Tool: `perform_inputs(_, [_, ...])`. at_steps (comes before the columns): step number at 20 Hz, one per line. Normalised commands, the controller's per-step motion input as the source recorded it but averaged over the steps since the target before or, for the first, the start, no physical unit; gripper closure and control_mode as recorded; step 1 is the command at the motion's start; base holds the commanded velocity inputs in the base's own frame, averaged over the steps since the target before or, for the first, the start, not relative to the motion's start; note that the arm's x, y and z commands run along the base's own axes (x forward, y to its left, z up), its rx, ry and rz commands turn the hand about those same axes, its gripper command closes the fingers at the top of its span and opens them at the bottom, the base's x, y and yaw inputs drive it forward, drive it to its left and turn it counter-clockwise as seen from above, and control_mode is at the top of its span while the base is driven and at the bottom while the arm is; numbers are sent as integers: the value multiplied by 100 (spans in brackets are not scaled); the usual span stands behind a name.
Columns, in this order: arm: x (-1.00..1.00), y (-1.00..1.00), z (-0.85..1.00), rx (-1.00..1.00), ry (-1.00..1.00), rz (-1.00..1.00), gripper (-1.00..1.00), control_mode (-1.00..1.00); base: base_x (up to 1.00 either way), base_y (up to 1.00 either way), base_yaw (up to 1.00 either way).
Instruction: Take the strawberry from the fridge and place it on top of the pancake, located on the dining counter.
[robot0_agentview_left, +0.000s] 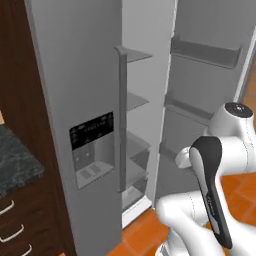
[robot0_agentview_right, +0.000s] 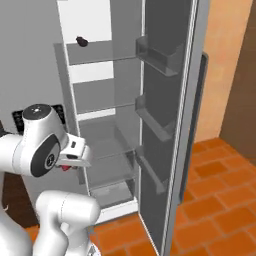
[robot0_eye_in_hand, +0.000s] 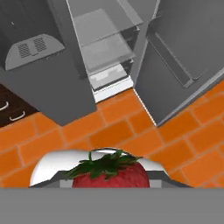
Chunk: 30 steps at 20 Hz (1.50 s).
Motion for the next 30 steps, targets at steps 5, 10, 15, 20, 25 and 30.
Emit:
perform_inputs(5, [0, 0, 0, 0, 0, 0, 100, 100, -41, 12, -84])
perform_inputs(10, [0, 0, 0, 0, 0, 0, 100, 100, 0, 0, -98])
perform_inputs(15, [0, 0, 0, 0, 0, 0, 100, 100, 4, -5, -91])
perform_inputs(20, [0, 0, 0, 0, 0, 0, 100, 100, 70, -25, -51])
perform_inputs(25, [0, 0, 0, 0, 0, 0, 100, 100, 100, -50, -14])
perform_inputs(30, [0, 0, 0, 0, 0, 0, 100, 100, 100, -41, 1])
